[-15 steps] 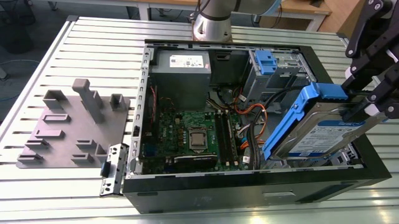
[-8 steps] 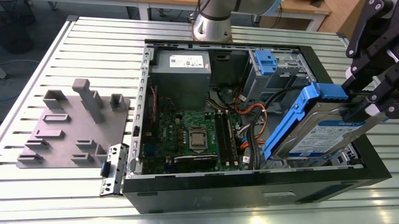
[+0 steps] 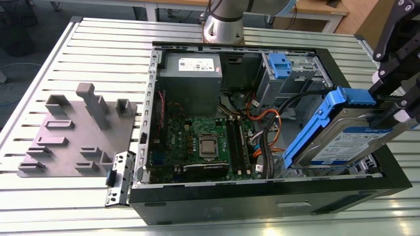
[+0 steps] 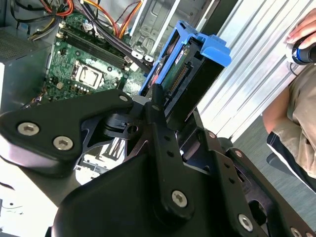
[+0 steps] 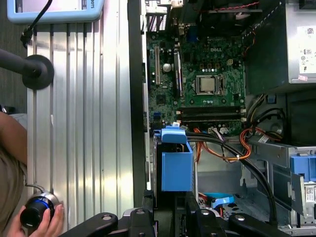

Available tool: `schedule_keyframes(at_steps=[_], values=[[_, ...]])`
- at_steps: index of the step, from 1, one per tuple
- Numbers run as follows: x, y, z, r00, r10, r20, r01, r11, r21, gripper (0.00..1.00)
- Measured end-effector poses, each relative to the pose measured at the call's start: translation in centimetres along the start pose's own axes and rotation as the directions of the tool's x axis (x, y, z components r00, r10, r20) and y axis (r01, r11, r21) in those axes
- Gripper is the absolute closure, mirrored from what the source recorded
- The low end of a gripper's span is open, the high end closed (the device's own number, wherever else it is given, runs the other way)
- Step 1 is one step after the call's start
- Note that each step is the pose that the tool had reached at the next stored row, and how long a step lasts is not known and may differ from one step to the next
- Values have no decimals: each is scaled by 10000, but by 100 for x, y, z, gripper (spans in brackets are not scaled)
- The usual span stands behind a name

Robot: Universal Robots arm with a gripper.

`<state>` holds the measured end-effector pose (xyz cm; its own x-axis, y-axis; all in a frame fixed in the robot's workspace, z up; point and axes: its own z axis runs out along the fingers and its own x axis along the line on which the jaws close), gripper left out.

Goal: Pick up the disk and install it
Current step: 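Insert the disk into the insertion slot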

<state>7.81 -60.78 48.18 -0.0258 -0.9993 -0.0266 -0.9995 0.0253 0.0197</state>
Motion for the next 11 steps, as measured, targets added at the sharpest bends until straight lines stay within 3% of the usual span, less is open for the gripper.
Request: schedule_keyframes(at_steps=[11], values=[[-5,-189,-2,10000,0,0,0,10000,0,65]])
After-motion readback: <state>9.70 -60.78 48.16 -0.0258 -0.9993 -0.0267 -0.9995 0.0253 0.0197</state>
